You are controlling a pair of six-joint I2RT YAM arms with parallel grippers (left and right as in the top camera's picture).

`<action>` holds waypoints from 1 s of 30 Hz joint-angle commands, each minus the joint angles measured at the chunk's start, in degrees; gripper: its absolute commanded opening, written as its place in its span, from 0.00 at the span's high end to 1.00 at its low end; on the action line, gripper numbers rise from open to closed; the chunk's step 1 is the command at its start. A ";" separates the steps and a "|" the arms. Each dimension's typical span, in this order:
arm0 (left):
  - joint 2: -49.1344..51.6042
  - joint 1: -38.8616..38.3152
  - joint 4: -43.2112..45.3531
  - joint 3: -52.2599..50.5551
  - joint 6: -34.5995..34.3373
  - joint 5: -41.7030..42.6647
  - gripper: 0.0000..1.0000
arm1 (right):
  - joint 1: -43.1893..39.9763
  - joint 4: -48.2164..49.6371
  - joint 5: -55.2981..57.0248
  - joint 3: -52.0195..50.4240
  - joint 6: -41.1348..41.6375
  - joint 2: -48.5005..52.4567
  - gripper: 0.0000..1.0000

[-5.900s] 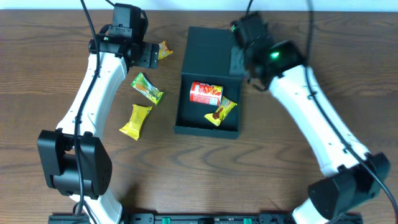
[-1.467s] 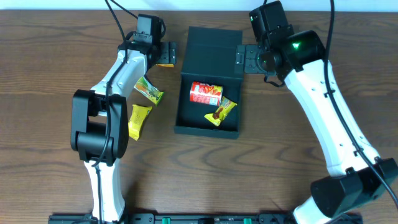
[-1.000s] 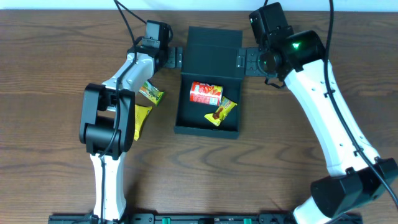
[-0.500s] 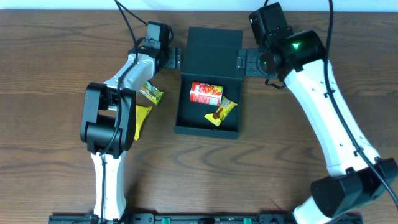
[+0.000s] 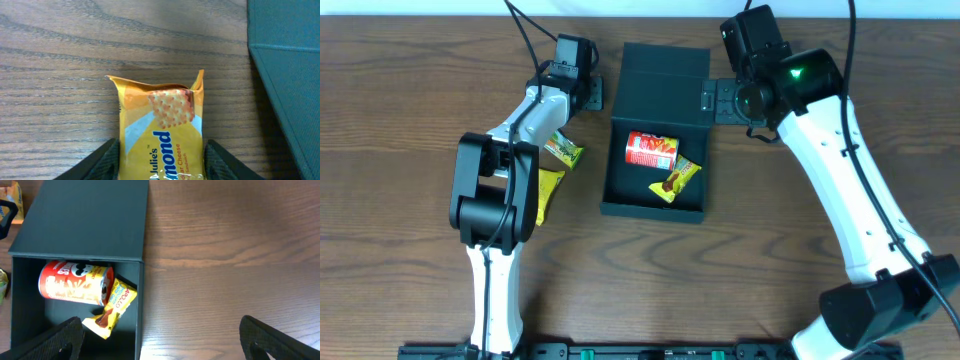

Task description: Pack container

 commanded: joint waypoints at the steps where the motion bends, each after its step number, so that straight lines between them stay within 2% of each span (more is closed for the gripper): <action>1: 1.07 0.04 0.02 0.76 0.02 -1.88 0.47 | -0.46 -0.20 0.22 0.07 0.52 -0.02 0.01; 5: 1.05 0.04 0.09 0.79 0.02 -1.86 0.55 | -0.46 -0.20 0.24 0.07 0.55 -0.02 0.01; 16: -1.95 0.04 0.66 0.90 0.04 -2.89 0.58 | -0.48 0.44 0.24 0.07 0.55 -0.02 0.01; 23: -7.76 0.04 -1.07 0.90 0.48 -6.10 0.59 | -0.46 1.51 0.24 0.07 0.55 -0.02 0.01; 28: -13.11 0.02 -7.17 0.90 0.46 -6.10 0.60 | -0.48 1.79 0.55 0.07 0.52 -0.02 0.01; 29: -13.97 0.04 -8.04 0.90 0.48 -6.16 0.60 | -0.48 1.97 0.66 0.07 0.52 -0.02 0.01; 30: -14.43 0.04 -8.20 0.90 0.72 -6.21 0.53 | -0.48 2.16 0.66 0.07 0.52 -0.02 0.01</action>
